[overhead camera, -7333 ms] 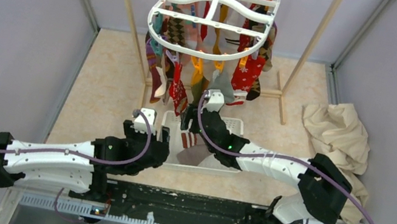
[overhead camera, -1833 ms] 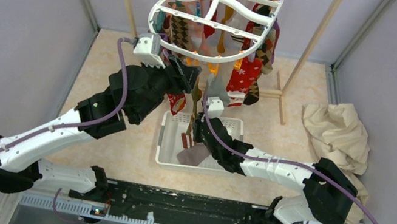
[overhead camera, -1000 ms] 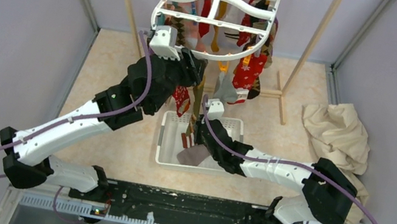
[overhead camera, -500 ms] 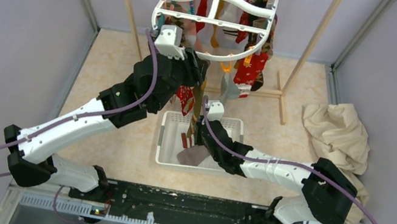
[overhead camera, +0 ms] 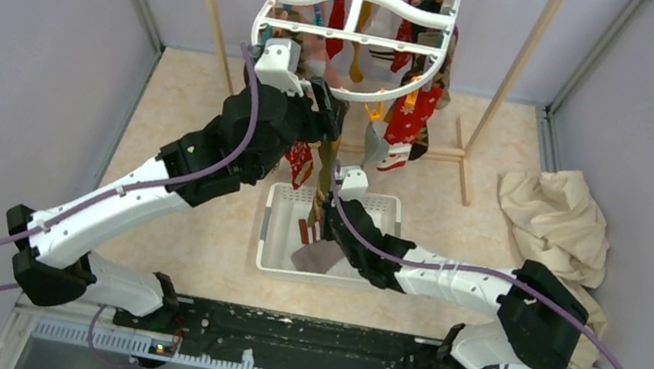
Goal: Remove the socks clipped to the hanger
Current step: Remove the sock from the hanger.
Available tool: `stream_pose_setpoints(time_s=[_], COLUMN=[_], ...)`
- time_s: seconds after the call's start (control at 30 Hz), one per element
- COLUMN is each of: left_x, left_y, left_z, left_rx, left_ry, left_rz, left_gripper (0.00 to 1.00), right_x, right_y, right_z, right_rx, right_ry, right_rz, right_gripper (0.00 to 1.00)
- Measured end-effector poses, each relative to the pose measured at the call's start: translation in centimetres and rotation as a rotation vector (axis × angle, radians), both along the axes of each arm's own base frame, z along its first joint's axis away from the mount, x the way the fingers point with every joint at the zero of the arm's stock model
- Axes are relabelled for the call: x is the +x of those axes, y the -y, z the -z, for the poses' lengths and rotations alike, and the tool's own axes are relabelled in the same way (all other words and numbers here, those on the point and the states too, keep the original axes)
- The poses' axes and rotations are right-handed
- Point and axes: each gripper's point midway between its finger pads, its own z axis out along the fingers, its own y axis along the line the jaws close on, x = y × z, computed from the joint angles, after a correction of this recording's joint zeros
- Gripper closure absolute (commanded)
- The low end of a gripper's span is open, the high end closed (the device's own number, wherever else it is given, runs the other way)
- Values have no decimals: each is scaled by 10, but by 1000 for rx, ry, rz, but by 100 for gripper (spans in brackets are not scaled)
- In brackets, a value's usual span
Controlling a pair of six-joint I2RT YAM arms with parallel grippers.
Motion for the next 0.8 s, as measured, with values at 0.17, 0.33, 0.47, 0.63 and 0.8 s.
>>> stream_pose_setpoints(time_s=[0.17, 0.33, 0.47, 0.63, 0.8], left_x=[-2, -3, -4, -8, -11], left_y=[-1, 1, 8, 11, 12], left_z=[1, 2, 2, 8, 11], left_rx=[-3, -12, -14, -16, -10], left_ry=[-21, -42, -58, -81, -96], left_rz=[-1, 8, 22, 31, 40], left_gripper=[32, 32, 22, 18, 21], right_x=[1, 3, 5, 7, 7], right_y=[2, 3, 1, 4, 6], right_z=[0, 1, 2, 6, 10], right_rx=[-8, -27, -48, -73, -88], right_ry=[3, -1, -2, -4, -7], right_rz=[12, 24, 35, 51, 57], right_gripper=[100, 100, 100, 100, 100])
